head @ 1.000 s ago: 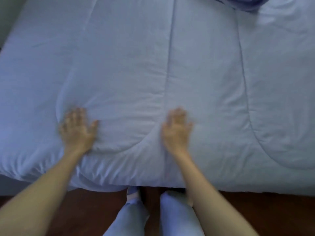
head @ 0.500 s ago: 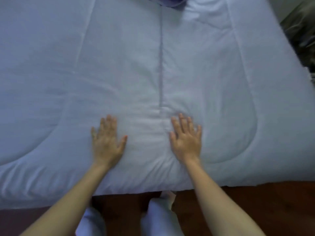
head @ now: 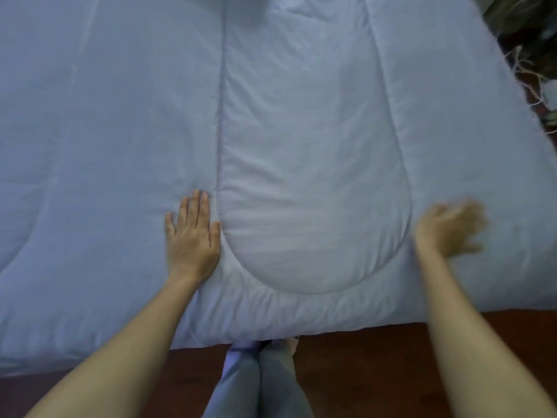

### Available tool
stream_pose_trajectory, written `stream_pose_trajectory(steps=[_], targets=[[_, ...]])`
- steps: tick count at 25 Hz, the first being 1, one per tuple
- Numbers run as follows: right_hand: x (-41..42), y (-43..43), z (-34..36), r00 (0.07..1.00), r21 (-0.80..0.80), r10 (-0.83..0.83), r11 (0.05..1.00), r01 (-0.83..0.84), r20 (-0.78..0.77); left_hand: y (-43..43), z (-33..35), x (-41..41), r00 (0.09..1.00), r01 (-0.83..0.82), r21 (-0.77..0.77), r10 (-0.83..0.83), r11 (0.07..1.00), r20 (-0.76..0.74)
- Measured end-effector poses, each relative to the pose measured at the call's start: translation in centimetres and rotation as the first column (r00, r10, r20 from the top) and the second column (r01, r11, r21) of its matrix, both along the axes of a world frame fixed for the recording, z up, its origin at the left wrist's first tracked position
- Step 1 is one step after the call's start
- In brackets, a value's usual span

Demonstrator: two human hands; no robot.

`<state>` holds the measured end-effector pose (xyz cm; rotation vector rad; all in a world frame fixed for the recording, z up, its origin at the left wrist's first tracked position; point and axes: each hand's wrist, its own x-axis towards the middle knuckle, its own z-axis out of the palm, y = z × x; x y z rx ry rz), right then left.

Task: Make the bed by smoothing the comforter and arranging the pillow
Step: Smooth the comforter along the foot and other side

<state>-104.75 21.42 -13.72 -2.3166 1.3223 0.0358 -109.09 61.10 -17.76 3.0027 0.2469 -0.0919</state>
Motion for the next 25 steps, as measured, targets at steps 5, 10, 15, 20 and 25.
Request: stream_pose_trajectory(steps=[5,10,15,20,25], targets=[[4.0,22.3,-2.7,0.167,0.008,0.983,0.168,-0.986,-0.080,-0.3,0.3,0.1,1.000,0.004,-0.035,-0.005,0.999,-0.022],[10.4,18.7,-2.4,0.098,-0.106,0.988,0.085,-0.991,-0.120,-2.7,-0.7,0.5,0.991,-0.130,0.005,0.130,0.991,0.022],[14.6,-2.5,-2.9,0.526,-0.217,0.847,0.500,-0.838,-0.078,-12.8,-0.3,1.3,0.972,-0.230,-0.068,0.232,0.971,0.020],[11.9,-23.3,-3.1,0.728,-0.265,0.683,0.692,-0.672,-0.063,-28.3,0.0,1.5,0.983,-0.179,-0.093,0.182,0.979,0.021],[2.2,-33.8,-5.0,0.886,-0.026,0.411,0.909,-0.416,0.216,-41.6,0.4,2.9,0.990,-0.133,-0.121,0.128,0.984,-0.053]])
